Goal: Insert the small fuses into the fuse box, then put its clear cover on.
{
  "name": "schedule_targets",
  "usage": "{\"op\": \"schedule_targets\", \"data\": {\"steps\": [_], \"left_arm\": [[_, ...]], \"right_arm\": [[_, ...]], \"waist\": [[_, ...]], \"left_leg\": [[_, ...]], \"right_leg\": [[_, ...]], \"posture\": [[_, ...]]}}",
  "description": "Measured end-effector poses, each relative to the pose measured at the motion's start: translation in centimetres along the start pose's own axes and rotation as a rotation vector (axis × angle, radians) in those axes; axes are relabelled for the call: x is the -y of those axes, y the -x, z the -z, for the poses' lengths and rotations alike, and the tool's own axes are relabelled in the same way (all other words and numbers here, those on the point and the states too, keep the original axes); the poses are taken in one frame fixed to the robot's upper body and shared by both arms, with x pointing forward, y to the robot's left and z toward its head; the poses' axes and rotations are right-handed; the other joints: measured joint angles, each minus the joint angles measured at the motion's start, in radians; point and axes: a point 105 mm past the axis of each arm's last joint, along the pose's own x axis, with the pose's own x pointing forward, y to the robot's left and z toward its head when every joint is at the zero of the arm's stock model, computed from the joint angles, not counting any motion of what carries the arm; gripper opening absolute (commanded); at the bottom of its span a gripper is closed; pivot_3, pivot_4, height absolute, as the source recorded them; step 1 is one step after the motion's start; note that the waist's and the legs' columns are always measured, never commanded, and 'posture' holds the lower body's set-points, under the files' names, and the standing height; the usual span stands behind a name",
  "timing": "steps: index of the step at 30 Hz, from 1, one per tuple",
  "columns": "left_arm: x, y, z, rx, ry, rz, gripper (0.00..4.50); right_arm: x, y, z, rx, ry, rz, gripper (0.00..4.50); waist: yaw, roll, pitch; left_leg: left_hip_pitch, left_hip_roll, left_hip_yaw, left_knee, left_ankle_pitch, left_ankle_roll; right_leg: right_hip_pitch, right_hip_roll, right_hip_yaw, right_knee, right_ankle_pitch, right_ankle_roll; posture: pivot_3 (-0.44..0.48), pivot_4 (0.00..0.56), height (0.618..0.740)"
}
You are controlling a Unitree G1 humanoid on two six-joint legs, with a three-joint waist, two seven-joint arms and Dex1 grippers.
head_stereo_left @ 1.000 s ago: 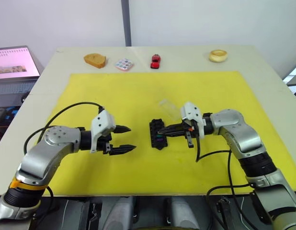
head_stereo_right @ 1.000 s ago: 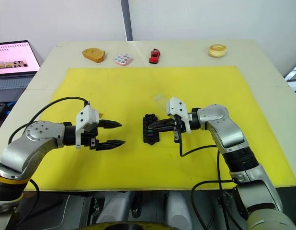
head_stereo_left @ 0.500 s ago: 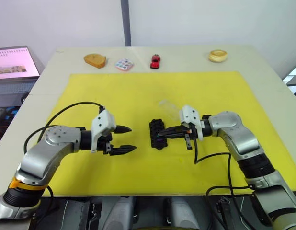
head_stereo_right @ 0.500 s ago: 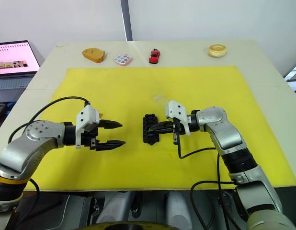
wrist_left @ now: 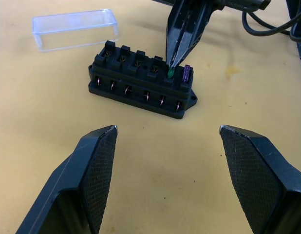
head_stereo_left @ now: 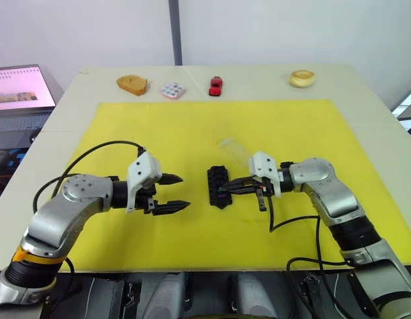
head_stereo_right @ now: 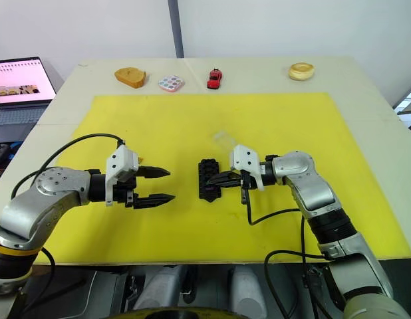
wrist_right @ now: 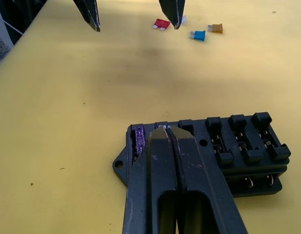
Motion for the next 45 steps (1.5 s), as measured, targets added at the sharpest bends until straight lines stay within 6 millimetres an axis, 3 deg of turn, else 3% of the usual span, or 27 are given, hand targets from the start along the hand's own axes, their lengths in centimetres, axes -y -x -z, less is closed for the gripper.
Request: {"op": "schedule_targets", "data": {"steps": [5,8,10,13,16,19,21,23,27,32,37,40,42,45], "left_arm": [[-0.4,0.7,-0.5,0.033,0.024,-0.022,3.51],[-2.8,2.6,-1.9,0.142,0.049,-0.185,3.51],[-5.0,5.8,-2.0,0.161,0.074,-0.332,3.51],[-6.8,12.0,0.1,0.071,0.146,-0.503,3.51],[-7.2,15.9,2.5,0.025,0.218,-0.575,4.42],[-7.2,19.5,5.6,0.008,0.314,-0.647,4.50],[-7.2,20.8,7.0,0.015,0.350,-0.676,4.50],[-7.2,21.4,8.1,0.004,0.355,-0.692,4.50],[-8.2,21.5,9.9,-0.021,0.358,-0.716,4.50],[-8.9,20.6,10.1,-0.017,0.340,-0.673,4.50],[-8.7,18.8,9.4,-0.042,0.292,-0.603,4.50],[-6.8,15.6,7.7,-0.008,0.329,-0.445,4.50],[-5.3,13.9,6.9,0.023,0.359,-0.378,4.50],[-3.5,12.3,7.4,0.086,0.459,-0.379,4.50]], "right_arm": [[0.5,0.1,-0.2,0.028,-0.013,0.028,0.03],[1.4,1.1,-1.1,0.150,-0.171,0.091,0.03],[2.1,3.5,-2.5,0.224,-0.274,0.135,0.03],[3.2,8.8,-2.9,0.194,-0.341,0.279,0.03],[4.4,12.0,-1.2,0.144,-0.376,0.453,0.88],[4.0,15.5,4.0,0.041,-0.509,0.633,2.41],[3.3,17.6,6.9,-0.023,-0.556,0.729,3.48],[3.1,18.9,8.2,-0.064,-0.557,0.786,4.48],[3.3,21.1,9.0,-0.085,-0.538,0.867,4.48],[3.7,21.5,8.9,-0.094,-0.504,0.887,4.48],[4.4,21.1,7.5,-0.086,-0.442,0.880,4.48],[4.8,17.4,3.3,-0.010,-0.394,0.717,4.48],[4.5,14.2,-0.6,0.061,-0.336,0.590,4.48],[2.7,9.1,-5.9,0.134,-0.229,0.398,4.48]], "waist": [[-0.001,0.000,0.000],[0.002,0.000,0.001],[0.001,0.000,0.001],[-0.002,0.000,0.001],[-0.002,0.000,0.000],[0.006,0.001,0.001],[0.013,0.001,0.001],[0.013,0.001,0.001],[0.014,0.003,0.000],[0.011,0.003,0.000],[-0.002,0.003,0.000],[-0.012,0.003,0.000],[-0.018,0.004,0.000],[-0.017,0.004,0.000]], "left_leg": [[0.000,0.000,0.000,0.000,0.000,0.000],[0.000,0.000,0.000,0.000,0.000,0.000],[-0.002,0.000,0.000,0.000,0.000,0.000],[-0.004,0.000,0.001,-0.003,0.000,0.000],[-0.002,0.000,0.001,-0.004,0.000,0.000],[-0.002,0.000,0.001,-0.004,0.000,0.000],[-0.003,0.000,0.002,-0.004,-0.001,-0.001],[-0.002,0.000,0.002,-0.004,-0.001,-0.002],[-0.002,0.000,0.002,-0.004,-0.001,-0.002],[-0.004,0.000,0.002,-0.004,0.000,-0.001],[-0.004,0.000,0.002,-0.004,0.000,-0.001],[-0.006,0.001,0.003,-0.004,0.000,0.000],[-0.006,0.001,0.003,-0.006,0.000,0.000],[-0.005,0.002,0.003,-0.008,0.000,0.000]], "right_leg": [[0.000,0.000,0.000,0.000,0.000,0.000],[-0.001,0.000,0.000,0.000,0.000,0.000],[-0.001,0.000,0.000,0.001,0.000,0.000],[-0.005,0.000,0.000,-0.001,0.000,0.000],[-0.004,-0.001,0.000,-0.001,0.000,-0.001],[-0.005,-0.002,0.000,-0.002,0.000,-0.001],[-0.005,-0.002,0.000,-0.002,0.000,-0.001],[-0.005,-0.002,0.001,-0.002,0.000,-0.001],[-0.005,-0.002,0.001,-0.001,0.000,-0.001],[-0.005,-0.002,0.001,-0.001,0.000,0.000],[-0.004,-0.002,0.001,-0.001,0.000,0.000],[-0.006,-0.002,0.001,0.001,0.000,0.000],[-0.007,-0.002,0.001,0.001,0.000,0.000],[-0.008,-0.001,0.001,0.000,0.000,-0.001]], "posture": [[0.000,0.150,0.740],[0.000,0.150,0.740],[0.000,0.150,0.740],[0.000,0.150,0.740],[0.000,0.150,0.740],[0.000,0.150,0.740],[0.000,0.150,0.740],[0.000,0.150,0.740],[0.000,0.150,0.740],[0.000,0.150,0.740],[0.000,0.150,0.740],[0.000,0.150,0.740],[0.000,0.150,0.740],[0.000,0.150,0.740]]}}
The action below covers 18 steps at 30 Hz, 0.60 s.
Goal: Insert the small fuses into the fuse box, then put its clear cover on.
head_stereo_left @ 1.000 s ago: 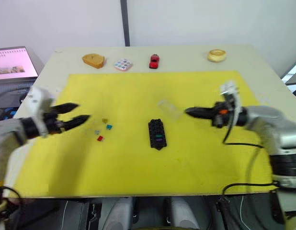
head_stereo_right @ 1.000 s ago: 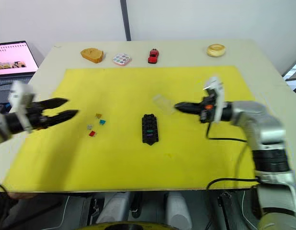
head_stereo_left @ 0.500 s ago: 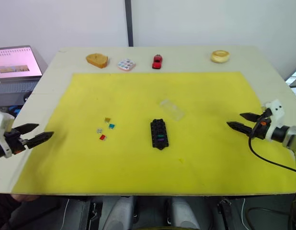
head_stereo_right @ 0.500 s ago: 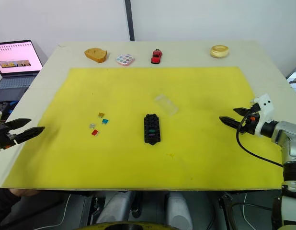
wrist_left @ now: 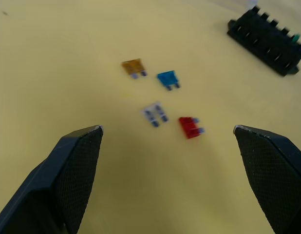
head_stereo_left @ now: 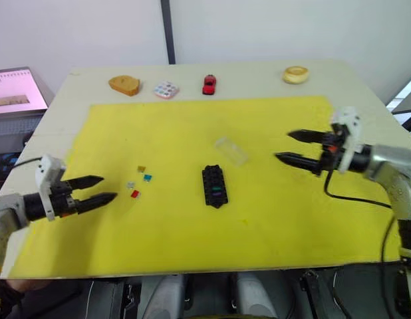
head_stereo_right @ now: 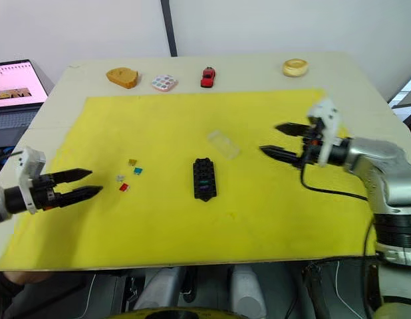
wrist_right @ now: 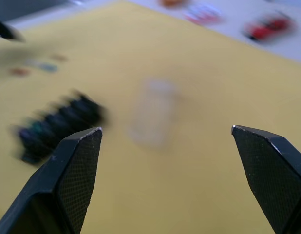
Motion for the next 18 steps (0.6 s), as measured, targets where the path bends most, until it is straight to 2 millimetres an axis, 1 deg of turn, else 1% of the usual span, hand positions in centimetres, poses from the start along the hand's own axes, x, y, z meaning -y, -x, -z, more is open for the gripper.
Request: {"op": "schedule_targets", "data": {"steps": [2,3,5,6,8,12,15,18], "left_arm": [[0.6,0.0,1.0,0.018,0.070,-0.025,4.50],[1.0,0.0,1.3,0.029,0.098,-0.033,4.50],[2.3,-0.3,2.2,0.062,0.153,-0.046,4.50],[3.0,-0.7,2.6,0.083,0.178,-0.042,4.50],[3.7,-1.2,2.8,0.104,0.205,-0.044,4.50],[4.3,-1.7,2.8,0.124,0.236,-0.057,4.50],[4.8,-2.5,2.7,0.138,0.266,-0.045,4.50],[5.4,-3.2,2.6,0.142,0.274,-0.020,4.50]], "right_arm": [[-2.2,-1.6,-1.2,0.028,0.010,-0.083,4.48],[-2.9,-2.3,-1.6,0.042,0.014,-0.106,4.48],[-5.0,-4.2,-2.8,0.080,0.034,-0.185,4.48],[-6.3,-5.2,-3.1,0.091,0.048,-0.237,4.48],[-7.8,-6.1,-3.0,0.095,0.050,-0.297,4.48],[-8.4,-6.8,-2.2,0.075,0.044,-0.323,4.48],[-8.5,-7.1,-1.6,0.057,0.045,-0.326,4.48],[-8.3,-7.1,-1.4,0.058,0.053,-0.317,4.48]], "waist": [[0.010,-0.002,0.000],[0.013,-0.001,0.000],[0.017,-0.001,0.000],[0.021,-0.002,0.000],[0.034,-0.004,-0.001],[0.041,-0.004,-0.001],[0.038,-0.004,-0.001],[0.037,-0.004,-0.001]], "left_leg": [[0.000,0.000,0.000,0.001,0.000,0.000],[0.000,-0.001,0.000,0.001,0.000,0.000],[0.000,-0.001,0.000,0.003,0.000,0.000],[0.000,-0.001,0.000,0.004,0.000,0.000],[0.001,-0.001,-0.001,0.005,0.000,0.000],[0.001,-0.002,-0.001,0.007,-0.001,0.000],[0.001,-0.002,-0.001,0.007,-0.001,0.001],[0.001,-0.002,-0.001,0.007,-0.001,0.001]], "right_leg": [[0.000,0.000,0.000,-0.001,0.000,0.000],[0.001,0.000,0.000,-0.001,0.000,0.000],[0.001,-0.001,0.000,-0.001,0.000,0.000],[0.001,-0.001,0.000,-0.001,0.000,0.000],[0.001,-0.001,-0.001,-0.001,0.000,0.000],[0.001,-0.001,-0.001,-0.002,0.000,-0.001],[0.001,-0.001,-0.001,-0.001,0.000,0.000],[0.001,-0.001,-0.001,-0.001,0.000,0.000]], "posture": [[0.000,0.150,0.740],[0.000,0.150,0.740],[0.000,0.150,0.740],[0.000,0.150,0.740],[0.000,0.150,0.740],[0.000,0.150,0.740],[0.000,0.150,0.740],[0.000,0.150,0.740]]}}
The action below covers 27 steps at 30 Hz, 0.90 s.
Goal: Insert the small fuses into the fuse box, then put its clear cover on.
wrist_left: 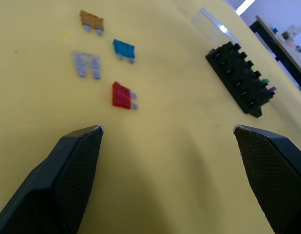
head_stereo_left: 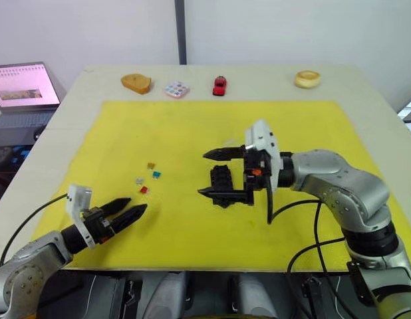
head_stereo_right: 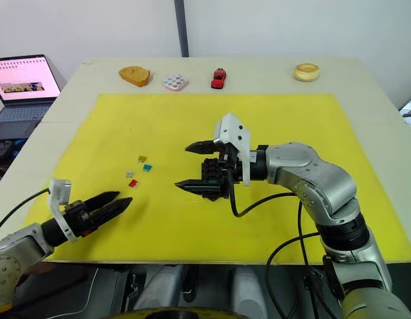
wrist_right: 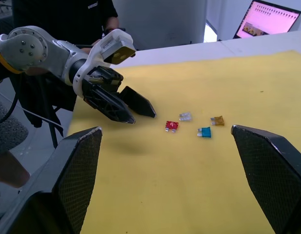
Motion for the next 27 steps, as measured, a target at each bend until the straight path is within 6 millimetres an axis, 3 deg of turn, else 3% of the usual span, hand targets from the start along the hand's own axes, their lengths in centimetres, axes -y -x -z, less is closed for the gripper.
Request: {"op": "schedule_targets", "data": {"steps": [17,20,27], "left_arm": [[-0.7,-3.0,0.3,0.059,0.135,0.006,4.50],[-0.8,-3.2,0.4,0.061,0.138,0.000,3.68],[-1.7,-3.2,0.8,0.058,0.159,-0.043,0.03]], "right_arm": [[0.8,-0.1,0.2,-0.009,-0.020,0.096,4.48],[0.9,-0.1,0.2,-0.010,-0.020,0.105,4.50],[1.0,0.0,0.7,-0.010,-0.027,0.115,4.50]], "waist": [[0.011,0.002,-0.001],[0.018,0.003,-0.002],[0.018,0.002,-0.002]], "left_leg": [[0.004,0.000,0.000,0.001,0.000,0.000],[0.004,0.000,0.000,0.001,0.000,0.000],[0.004,0.000,0.000,0.001,-0.001,0.001]], "right_leg": [[0.004,0.000,0.000,0.000,0.000,-0.001],[0.005,0.000,0.000,0.000,-0.001,-0.002],[0.004,0.000,0.000,-0.001,-0.001,-0.001]], "posture": [[0.000,0.150,0.740],[0.000,0.150,0.740],[0.000,0.150,0.740]]}}
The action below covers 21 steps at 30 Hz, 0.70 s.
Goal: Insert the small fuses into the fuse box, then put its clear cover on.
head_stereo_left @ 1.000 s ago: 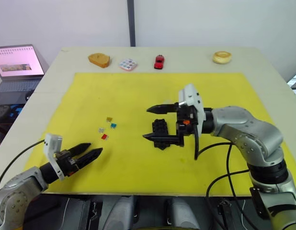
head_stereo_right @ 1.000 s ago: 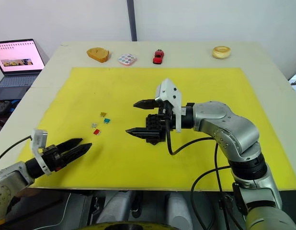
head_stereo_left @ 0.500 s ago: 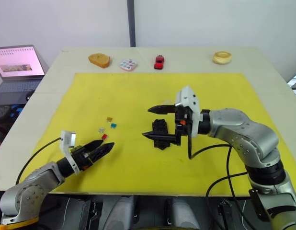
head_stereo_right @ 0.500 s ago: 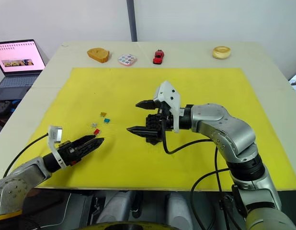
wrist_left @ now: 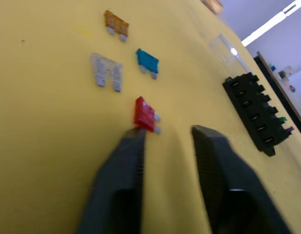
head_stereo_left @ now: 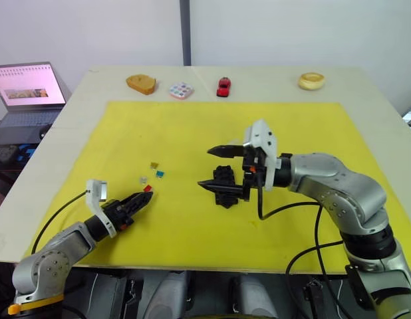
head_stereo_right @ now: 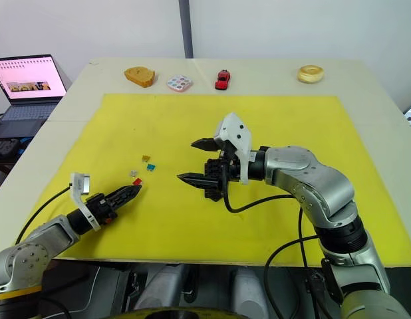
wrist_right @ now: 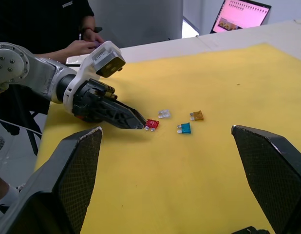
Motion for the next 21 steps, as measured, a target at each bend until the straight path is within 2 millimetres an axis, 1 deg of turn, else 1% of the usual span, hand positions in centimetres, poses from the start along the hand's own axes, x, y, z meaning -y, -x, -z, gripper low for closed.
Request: {"op": "schedule_targets", "data": {"steps": [7,21], "left_arm": [[-0.2,-0.5,0.0,0.008,0.009,0.002,0.03],[-0.6,-0.8,-0.2,0.087,0.004,-0.030,0.03]], "right_arm": [[0.1,0.3,0.9,-0.009,-0.005,0.019,4.50],[0.7,0.4,1.2,-0.007,0.010,0.041,4.50]], "waist": [[0.007,0.000,0.000],[0.009,0.000,0.000]], "left_leg": [[0.000,0.000,0.000,0.000,0.000,0.000],[0.000,0.000,0.000,0.000,-0.001,-0.001]], "right_leg": [[0.000,0.000,0.000,0.000,-0.001,-0.003],[0.000,0.000,0.000,0.000,-0.002,-0.003]], "posture": [[0.000,0.150,0.740],[0.000,0.150,0.740]]}}
